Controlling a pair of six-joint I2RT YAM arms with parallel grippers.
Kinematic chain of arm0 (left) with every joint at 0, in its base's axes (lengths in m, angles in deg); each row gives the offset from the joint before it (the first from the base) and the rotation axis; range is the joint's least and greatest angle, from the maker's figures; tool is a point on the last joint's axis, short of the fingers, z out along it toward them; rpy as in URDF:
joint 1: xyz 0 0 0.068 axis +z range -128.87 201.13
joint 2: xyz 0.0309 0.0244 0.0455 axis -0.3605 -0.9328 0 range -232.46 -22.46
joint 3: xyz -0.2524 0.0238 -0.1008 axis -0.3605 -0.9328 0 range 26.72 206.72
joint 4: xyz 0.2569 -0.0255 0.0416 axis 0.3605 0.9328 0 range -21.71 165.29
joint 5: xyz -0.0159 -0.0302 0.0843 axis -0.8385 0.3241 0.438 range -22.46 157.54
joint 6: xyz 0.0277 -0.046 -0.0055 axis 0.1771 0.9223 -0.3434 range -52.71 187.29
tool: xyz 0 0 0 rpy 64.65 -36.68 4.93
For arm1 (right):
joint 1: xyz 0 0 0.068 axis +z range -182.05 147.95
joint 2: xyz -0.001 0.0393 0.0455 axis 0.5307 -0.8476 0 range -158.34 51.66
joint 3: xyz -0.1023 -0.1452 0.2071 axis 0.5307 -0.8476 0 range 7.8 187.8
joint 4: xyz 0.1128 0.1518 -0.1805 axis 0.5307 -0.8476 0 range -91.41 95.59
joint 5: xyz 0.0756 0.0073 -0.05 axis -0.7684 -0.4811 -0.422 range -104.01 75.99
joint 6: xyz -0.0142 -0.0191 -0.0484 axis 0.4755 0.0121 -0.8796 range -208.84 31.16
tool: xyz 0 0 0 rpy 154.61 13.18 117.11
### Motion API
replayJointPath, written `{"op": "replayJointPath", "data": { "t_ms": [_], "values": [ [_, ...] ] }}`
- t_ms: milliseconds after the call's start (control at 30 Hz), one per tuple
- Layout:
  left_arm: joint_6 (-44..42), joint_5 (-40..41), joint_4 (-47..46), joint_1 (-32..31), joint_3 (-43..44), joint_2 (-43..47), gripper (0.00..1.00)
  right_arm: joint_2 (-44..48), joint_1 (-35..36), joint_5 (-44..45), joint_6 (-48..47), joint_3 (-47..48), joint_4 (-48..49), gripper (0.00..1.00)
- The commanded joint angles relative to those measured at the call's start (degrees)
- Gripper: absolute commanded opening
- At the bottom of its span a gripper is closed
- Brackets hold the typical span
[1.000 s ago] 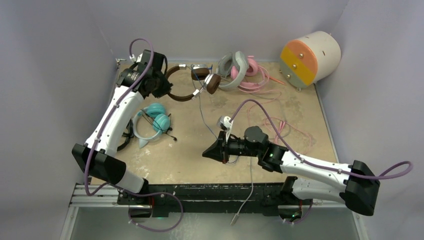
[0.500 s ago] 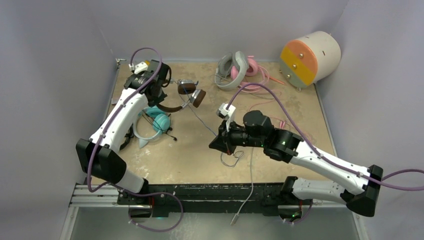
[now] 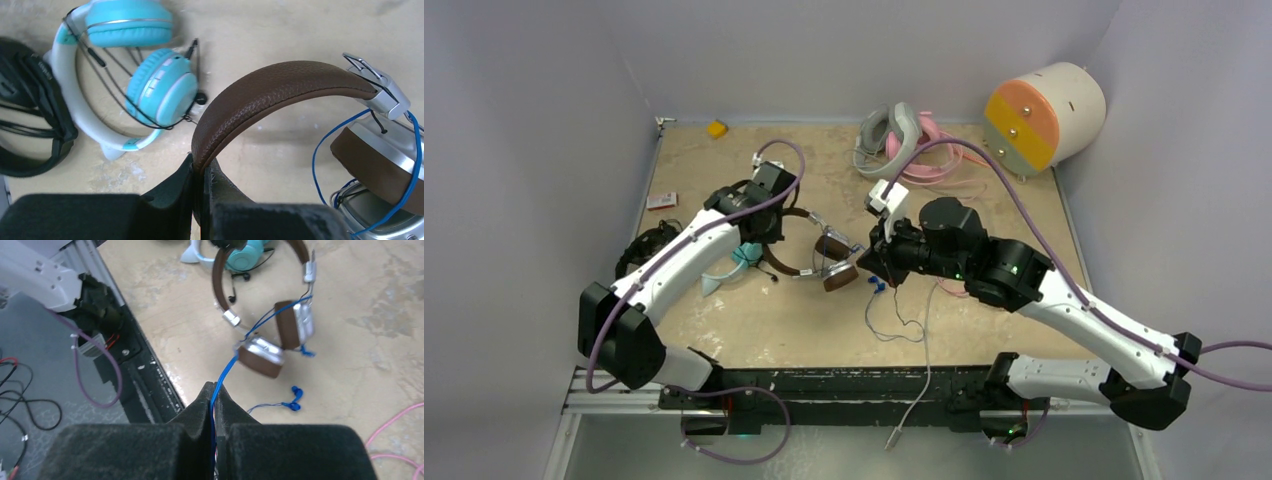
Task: Wrap the headphones
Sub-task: Wrap the headphones cable around the headphones.
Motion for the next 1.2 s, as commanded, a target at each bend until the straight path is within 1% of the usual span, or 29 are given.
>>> {"op": "replayJointPath", "data": {
  "t_ms": [0, 100, 167, 300, 433, 633, 867, 1000, 1167],
  "values": [
    [-6.7, -1.0, -4.1, -3.7, -0.4, 2.9, 0.0, -0.4, -4.4, 2.3, -2.7, 3.4, 0.2, 0.0],
    [-10.0, -6.8, -3.5, -4.8, -1.8, 2.9, 0.0, -1.8, -11.9, -2.6, -2.4, 3.8, 2.3, 0.0],
    [-10.0, -9.3, -3.2, -5.1, -2.4, 2.9, 0.0, -3.7, -15.7, -4.5, -2.0, 4.4, 3.1, 0.0],
    [-9.9, -11.1, -3.2, -6.8, -3.6, 2.3, 0.0, -8.7, -21.0, -9.4, -0.6, 6.5, 3.9, 0.0],
    [-10.7, -12.2, -3.0, -8.7, -4.3, 1.1, 0.0, -11.3, -25.5, -12.6, 0.5, 6.5, 5.5, 0.0],
    [-12.4, -20.7, -4.5, -9.7, -5.6, 3.1, 0.0, -16.4, -32.8, -19.1, 3.3, 4.1, 7.9, 0.0],
    [-12.1, -35.0, -6.5, -9.7, -5.4, 8.6, 0.0, -18.2, -36.7, -22.7, 6.7, -2.8, 13.2, 0.0],
    [-9.4, -36.3, -7.3, -9.5, -4.6, 12.3, 0.0, -17.0, -37.9, -21.9, 7.3, -7.4, 16.0, 0.0],
    [-7.6, -41.1, -6.8, -7.0, -2.5, 13.2, 0.0, -17.3, -39.2, -21.5, 7.0, -10.3, 17.9, 0.0]
  ]
}}
